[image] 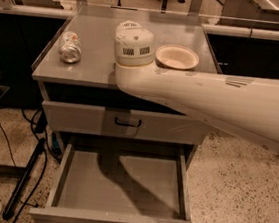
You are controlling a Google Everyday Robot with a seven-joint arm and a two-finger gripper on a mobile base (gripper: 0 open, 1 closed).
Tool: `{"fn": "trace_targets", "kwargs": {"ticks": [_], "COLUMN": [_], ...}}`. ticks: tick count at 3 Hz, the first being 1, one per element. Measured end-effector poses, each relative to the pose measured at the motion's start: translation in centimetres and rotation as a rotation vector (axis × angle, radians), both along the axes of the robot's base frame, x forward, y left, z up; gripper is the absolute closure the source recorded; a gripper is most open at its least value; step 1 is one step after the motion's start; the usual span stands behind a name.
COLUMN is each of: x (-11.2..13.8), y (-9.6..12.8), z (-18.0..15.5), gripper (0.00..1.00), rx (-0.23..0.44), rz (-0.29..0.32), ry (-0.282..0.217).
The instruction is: Pick rxbar blueberry from middle drawer and place on counter
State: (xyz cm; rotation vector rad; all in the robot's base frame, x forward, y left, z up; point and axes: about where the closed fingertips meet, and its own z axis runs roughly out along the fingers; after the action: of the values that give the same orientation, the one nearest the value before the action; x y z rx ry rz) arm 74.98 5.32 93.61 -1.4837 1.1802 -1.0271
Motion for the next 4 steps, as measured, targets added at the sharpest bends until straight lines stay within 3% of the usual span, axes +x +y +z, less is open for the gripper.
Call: {"fn": "trace_targets", "kwargs": {"ticks": [1, 3, 4], "x": [0.6, 1.5, 0.6], "y": [-0.1, -1.2, -2.1], "z": [-1.1, -2.4, -2.5], "gripper": [1.0, 1.0, 1.0], "rx": [0.009, -0.003, -0.014], "rz": [-0.009, -0.055, -0.077], "ry": [-0.003, -0.084, -0.096]}}
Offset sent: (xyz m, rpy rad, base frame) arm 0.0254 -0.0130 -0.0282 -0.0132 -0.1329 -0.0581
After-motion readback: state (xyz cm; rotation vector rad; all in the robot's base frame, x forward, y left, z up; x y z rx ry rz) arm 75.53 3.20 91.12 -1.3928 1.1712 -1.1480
